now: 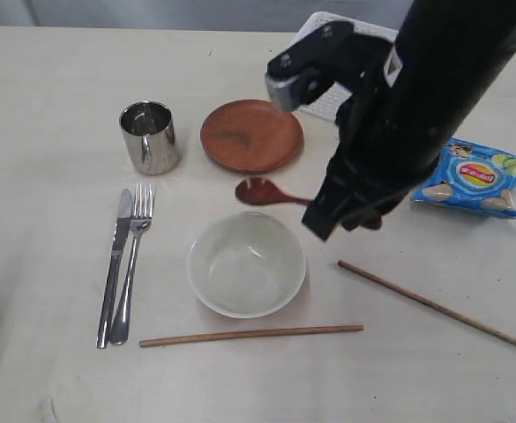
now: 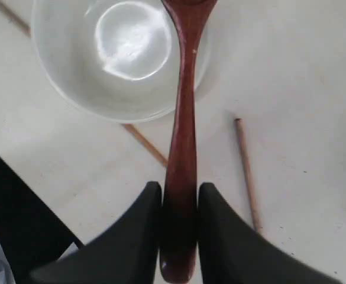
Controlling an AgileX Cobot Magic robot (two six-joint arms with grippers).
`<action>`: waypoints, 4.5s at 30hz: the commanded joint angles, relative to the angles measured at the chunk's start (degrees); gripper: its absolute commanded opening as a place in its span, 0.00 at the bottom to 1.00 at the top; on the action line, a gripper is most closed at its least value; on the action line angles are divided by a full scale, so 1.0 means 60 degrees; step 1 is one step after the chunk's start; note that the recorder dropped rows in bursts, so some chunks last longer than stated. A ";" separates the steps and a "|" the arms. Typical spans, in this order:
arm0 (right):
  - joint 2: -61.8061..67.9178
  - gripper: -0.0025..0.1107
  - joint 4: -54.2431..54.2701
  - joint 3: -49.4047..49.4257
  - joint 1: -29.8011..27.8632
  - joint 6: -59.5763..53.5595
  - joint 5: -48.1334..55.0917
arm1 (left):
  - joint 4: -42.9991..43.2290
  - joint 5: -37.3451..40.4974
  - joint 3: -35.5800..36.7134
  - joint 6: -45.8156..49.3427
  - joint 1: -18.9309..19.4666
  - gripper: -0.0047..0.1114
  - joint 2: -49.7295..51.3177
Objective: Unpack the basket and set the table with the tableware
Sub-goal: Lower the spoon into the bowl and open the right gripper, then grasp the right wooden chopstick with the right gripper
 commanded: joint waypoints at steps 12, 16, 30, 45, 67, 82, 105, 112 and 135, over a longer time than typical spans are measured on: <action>0.0000 0.02 0.0068 0.1601 0.1403 -0.0858 -0.2054 | -0.0013 -0.0043 0.0021 -0.0004 0.0024 0.04 -0.0032; 0.0240 0.02 -0.0157 0.1601 0.1403 -0.0858 -0.1804 | -0.0013 -0.0043 0.0021 -0.0004 0.0024 0.04 -0.0032; 0.0369 0.39 -0.0693 0.1601 0.1403 -0.0512 -0.1683 | -0.0013 -0.0043 0.0021 -0.0004 0.0024 0.04 -0.0032; 0.0224 0.44 -0.3972 0.1733 0.0654 0.2066 0.0532 | -0.0013 -0.0043 0.0021 -0.0004 0.0024 0.04 -0.0032; 0.1425 0.44 0.0230 0.3789 -0.2119 -0.1744 -0.4088 | -0.0013 -0.0043 0.0021 -0.0004 0.0024 0.04 -0.0032; 0.2620 0.40 -0.0285 0.3789 -0.2119 -0.1907 -0.5474 | -0.0013 -0.0043 0.0021 -0.0004 0.0024 0.04 -0.0032; 0.1336 0.02 -0.3012 0.3789 -0.2119 -0.0376 -0.4791 | -0.0013 -0.0043 0.0021 -0.0004 0.0024 0.04 -0.0032; -0.0138 0.02 -0.4518 0.3789 -0.1992 -0.1381 -0.4727 | -0.0013 -0.0043 0.0021 -0.0004 0.0024 0.04 -0.0032; -0.0657 0.02 -0.6632 0.3789 0.5319 -0.8873 -0.6986 | -0.0013 -0.0043 0.0021 -0.0004 0.0024 0.04 -0.0032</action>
